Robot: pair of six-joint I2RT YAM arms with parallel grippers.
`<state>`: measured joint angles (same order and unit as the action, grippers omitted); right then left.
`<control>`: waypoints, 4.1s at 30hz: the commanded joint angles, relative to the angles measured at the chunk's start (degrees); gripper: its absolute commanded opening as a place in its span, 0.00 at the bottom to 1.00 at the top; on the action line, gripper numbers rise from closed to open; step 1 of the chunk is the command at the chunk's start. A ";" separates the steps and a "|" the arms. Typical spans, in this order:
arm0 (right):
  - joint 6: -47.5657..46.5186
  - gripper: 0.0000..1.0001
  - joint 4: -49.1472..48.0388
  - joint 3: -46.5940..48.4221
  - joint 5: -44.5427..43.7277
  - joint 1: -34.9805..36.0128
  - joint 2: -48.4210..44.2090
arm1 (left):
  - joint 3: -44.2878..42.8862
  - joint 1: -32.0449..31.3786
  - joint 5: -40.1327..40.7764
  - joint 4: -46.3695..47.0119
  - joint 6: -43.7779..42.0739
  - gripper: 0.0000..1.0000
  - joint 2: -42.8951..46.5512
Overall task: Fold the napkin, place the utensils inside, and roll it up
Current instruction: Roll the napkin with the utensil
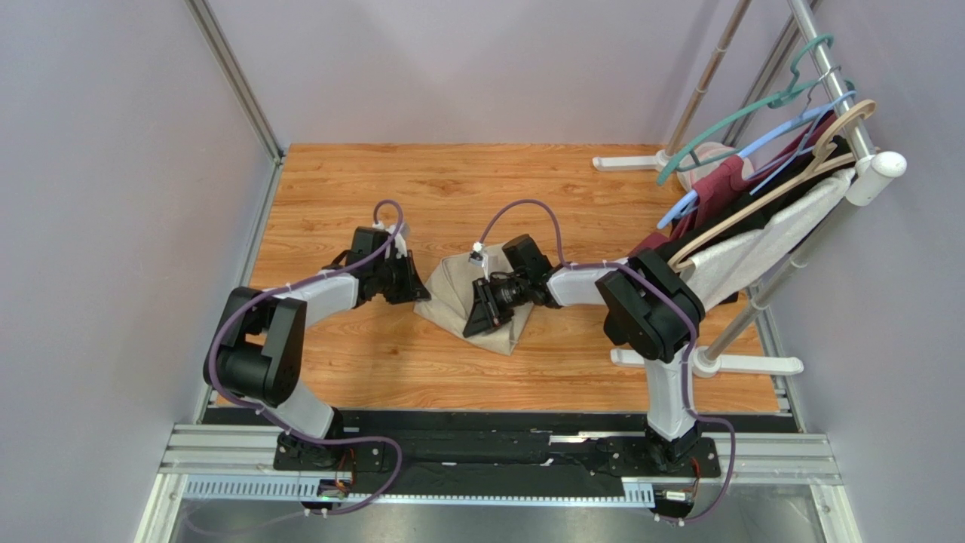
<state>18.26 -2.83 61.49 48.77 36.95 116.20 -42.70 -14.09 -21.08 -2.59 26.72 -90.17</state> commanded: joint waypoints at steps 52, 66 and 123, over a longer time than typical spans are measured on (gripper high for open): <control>-16.77 0.59 14.17 -12.36 -51.59 14.55 -26.91 | -10.56 -0.24 -1.51 -13.05 -3.52 0.00 -8.00; -11.67 0.14 17.77 -10.79 -38.42 10.52 -21.11 | -10.74 -0.24 -1.33 -12.88 -3.69 0.00 -7.39; -0.68 0.17 12.23 -11.14 -14.76 -8.82 -3.79 | -10.92 -10.43 -3.54 17.89 13.62 0.66 -14.95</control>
<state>19.90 0.25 52.56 51.79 28.95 110.04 -52.97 -23.66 -25.80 15.05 41.04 -104.92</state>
